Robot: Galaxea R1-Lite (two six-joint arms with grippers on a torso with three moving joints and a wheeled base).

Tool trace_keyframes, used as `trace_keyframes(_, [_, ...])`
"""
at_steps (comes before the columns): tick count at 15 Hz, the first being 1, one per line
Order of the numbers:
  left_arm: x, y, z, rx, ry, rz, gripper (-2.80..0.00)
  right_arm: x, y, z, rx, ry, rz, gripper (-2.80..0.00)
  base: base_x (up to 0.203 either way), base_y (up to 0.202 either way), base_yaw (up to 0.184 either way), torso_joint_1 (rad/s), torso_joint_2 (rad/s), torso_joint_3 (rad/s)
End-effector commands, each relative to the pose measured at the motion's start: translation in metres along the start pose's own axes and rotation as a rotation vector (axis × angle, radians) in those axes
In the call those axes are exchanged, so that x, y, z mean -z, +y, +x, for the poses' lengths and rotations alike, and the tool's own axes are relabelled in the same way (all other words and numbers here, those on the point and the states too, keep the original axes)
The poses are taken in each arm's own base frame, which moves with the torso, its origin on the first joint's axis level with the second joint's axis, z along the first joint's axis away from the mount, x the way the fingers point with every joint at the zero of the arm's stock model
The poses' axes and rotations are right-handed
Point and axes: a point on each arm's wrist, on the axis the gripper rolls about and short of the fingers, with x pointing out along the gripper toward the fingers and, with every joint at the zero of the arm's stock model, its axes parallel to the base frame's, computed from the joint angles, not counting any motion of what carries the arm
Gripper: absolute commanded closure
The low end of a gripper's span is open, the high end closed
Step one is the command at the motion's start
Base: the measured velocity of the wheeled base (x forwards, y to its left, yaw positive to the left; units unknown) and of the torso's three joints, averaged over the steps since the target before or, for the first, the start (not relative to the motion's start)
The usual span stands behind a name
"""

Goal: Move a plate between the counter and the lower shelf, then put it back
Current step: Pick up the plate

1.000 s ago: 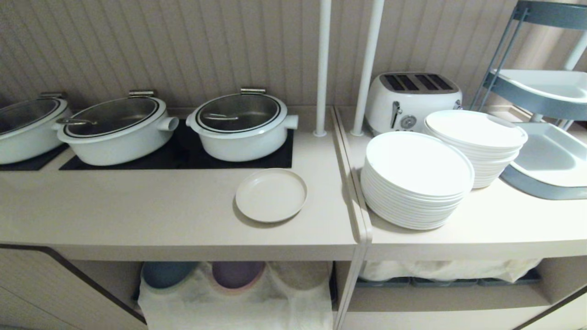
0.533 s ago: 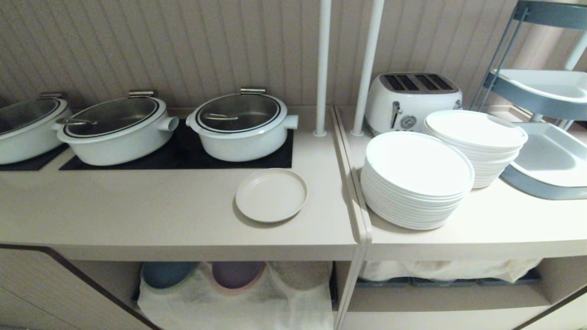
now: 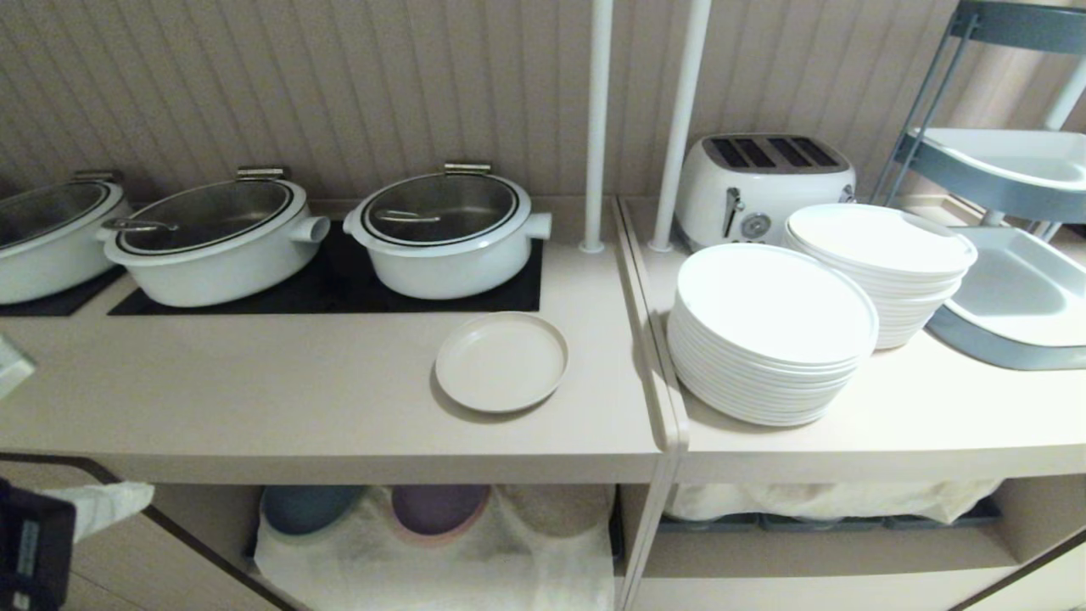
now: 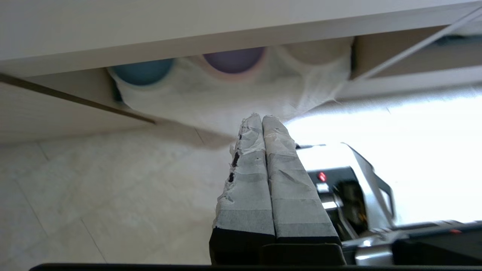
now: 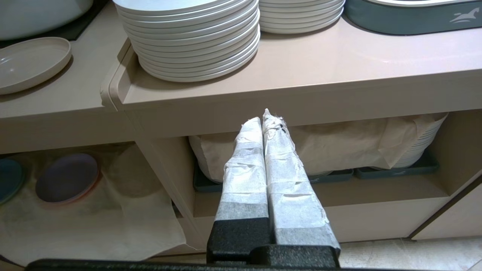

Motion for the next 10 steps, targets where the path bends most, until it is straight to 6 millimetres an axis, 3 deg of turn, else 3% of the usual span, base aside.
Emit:
trace_keyframes(1, [-0.033,-0.001,0.035,0.044,0.127,-0.008,0.00,0.000,0.000,0.000,0.000,-0.001,0.001,0.00,0.000,0.000,0.000,0.000,0.00,0.000])
trace_keyframes(4, [-0.067,-0.011,0.058,0.081,0.212,-0.009,0.00,0.000,0.000,0.000,0.000,-0.001,0.001,0.00,0.000,0.000,0.000,0.000,0.00,0.000])
trace_keyframes(10, [-0.110,-0.030,0.109,0.108,0.388,-0.069,0.00,0.000,0.000,0.000,0.000,-0.001,0.001,0.00,0.000,0.000,0.000,0.000,0.00,0.000])
